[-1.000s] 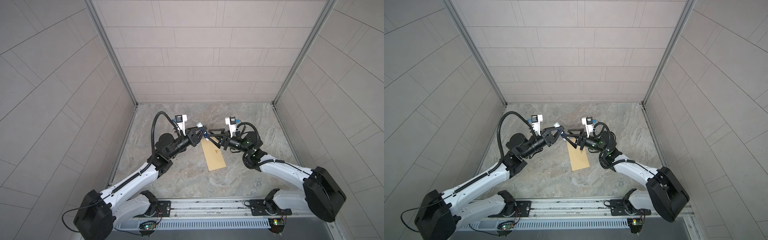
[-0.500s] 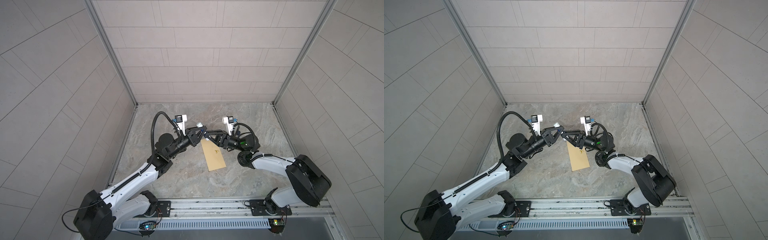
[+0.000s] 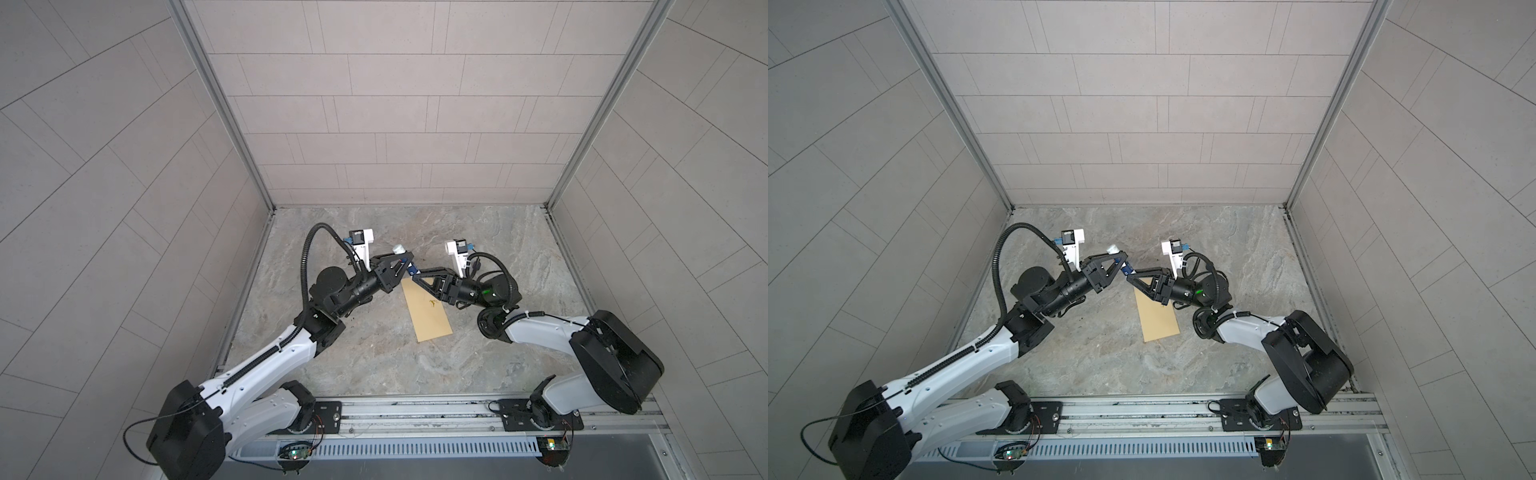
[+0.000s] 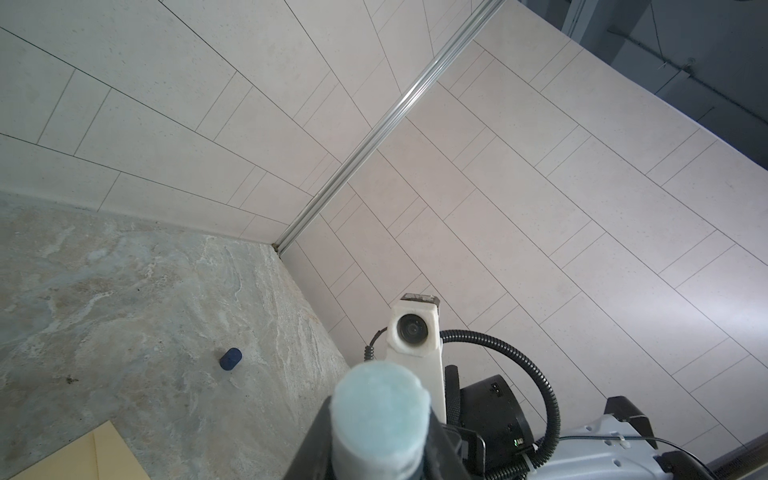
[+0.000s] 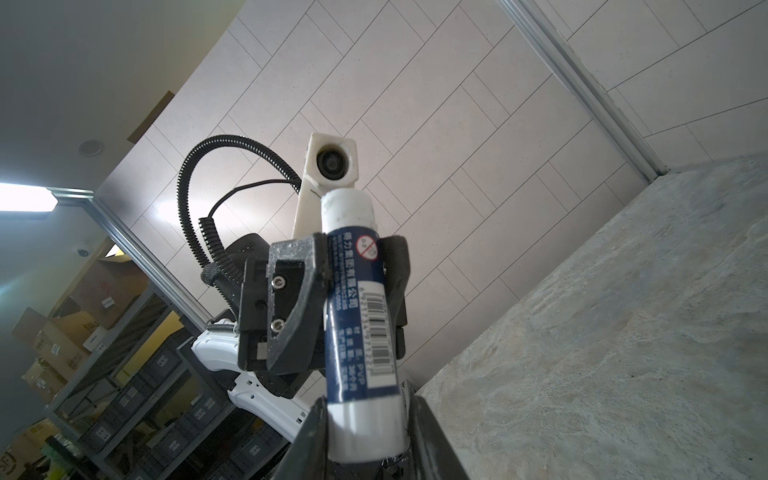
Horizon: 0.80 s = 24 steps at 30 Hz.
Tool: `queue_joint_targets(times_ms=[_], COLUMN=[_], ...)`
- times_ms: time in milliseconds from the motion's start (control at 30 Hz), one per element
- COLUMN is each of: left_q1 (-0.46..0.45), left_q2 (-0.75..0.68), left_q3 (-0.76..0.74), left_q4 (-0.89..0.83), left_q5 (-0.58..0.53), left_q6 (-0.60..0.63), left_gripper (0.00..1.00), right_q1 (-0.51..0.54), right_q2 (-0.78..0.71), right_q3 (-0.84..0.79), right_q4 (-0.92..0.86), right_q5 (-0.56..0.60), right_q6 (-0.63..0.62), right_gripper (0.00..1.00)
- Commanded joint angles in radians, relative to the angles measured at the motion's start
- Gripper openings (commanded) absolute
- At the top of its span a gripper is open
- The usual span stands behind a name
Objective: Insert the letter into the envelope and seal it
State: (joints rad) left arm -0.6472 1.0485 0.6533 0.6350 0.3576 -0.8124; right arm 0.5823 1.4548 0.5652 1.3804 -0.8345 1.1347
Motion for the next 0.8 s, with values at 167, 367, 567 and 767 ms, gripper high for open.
queue_joint_targets(times_ms=[167, 367, 567, 767], left_q1=[0.004, 0.004, 0.004, 0.004], left_q2=[-0.019, -0.016, -0.01, 0.004], left_q3=[0.016, 0.013, 0.008, 0.007], left_q4=[0.043, 0.043, 0.042, 0.046], left_q5=[0.0, 0.002, -0.003, -0.004], left_q6=[0.005, 0.006, 0.013, 0.013], left_gripper=[0.0, 0.0, 0.0, 0.0], right_q1=[0.004, 0.005, 0.03, 0.317], right_q2=[-0.042, -0.059, -0.216, -0.45], right_q3=[0.0, 0.002, 0.017, 0.197], right_q4=[0.04, 0.011, -0.411, -1.212], right_q5=[-0.008, 0.011, 0.127, 0.842], right_q6=[0.013, -0.007, -0.298, -0.949], right_gripper=[0.19, 0.08, 0.0, 0.0])
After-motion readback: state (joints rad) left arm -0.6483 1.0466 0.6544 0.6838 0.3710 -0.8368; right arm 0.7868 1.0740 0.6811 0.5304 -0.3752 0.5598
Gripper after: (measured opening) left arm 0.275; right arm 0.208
